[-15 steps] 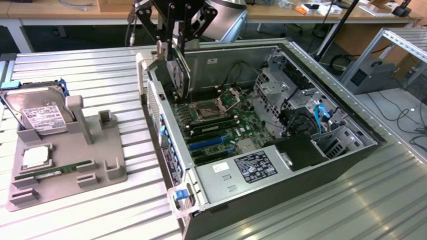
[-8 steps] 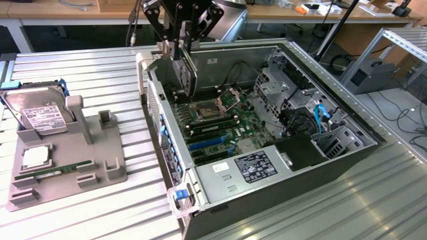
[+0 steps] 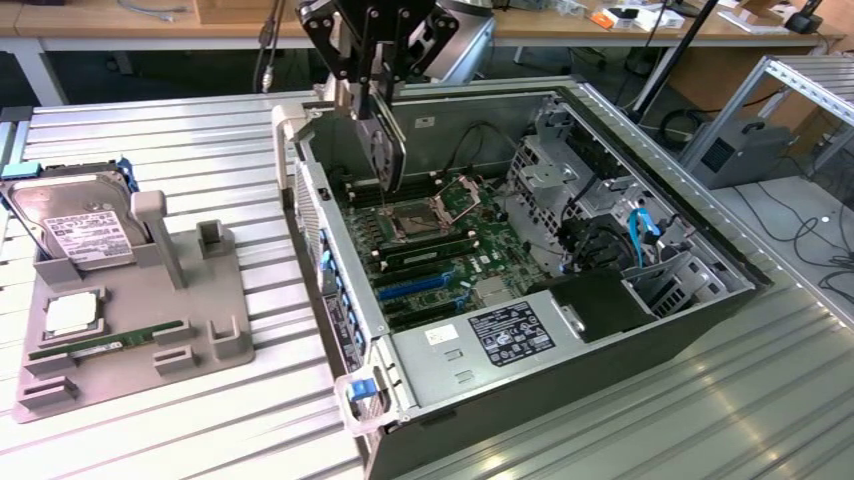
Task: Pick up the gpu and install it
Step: 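Pick up the gpu and move the gpu toward the slot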
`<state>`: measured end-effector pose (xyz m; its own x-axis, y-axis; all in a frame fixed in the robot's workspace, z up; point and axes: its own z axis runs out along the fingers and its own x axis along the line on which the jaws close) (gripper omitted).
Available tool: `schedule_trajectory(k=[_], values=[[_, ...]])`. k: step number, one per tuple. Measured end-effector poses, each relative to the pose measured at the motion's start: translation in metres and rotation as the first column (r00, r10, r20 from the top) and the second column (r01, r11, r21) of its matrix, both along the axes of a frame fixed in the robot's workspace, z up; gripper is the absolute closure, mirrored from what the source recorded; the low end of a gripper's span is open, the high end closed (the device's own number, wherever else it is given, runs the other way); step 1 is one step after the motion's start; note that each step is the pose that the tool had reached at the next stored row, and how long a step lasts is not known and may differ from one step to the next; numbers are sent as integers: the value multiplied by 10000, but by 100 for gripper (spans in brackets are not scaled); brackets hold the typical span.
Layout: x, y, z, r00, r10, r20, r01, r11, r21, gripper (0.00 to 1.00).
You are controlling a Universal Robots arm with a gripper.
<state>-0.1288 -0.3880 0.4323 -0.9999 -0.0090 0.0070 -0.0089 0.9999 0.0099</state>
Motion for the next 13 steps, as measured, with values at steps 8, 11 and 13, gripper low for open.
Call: schedule_trajectory(k=[8,11,13], values=[[122,0,-3,10000,0,0,0,10000,0,73],[169,0,-4,10000,-1,0,1,10000,0,73],[190,0,-5,10000,-1,1,1,10000,0,73]])
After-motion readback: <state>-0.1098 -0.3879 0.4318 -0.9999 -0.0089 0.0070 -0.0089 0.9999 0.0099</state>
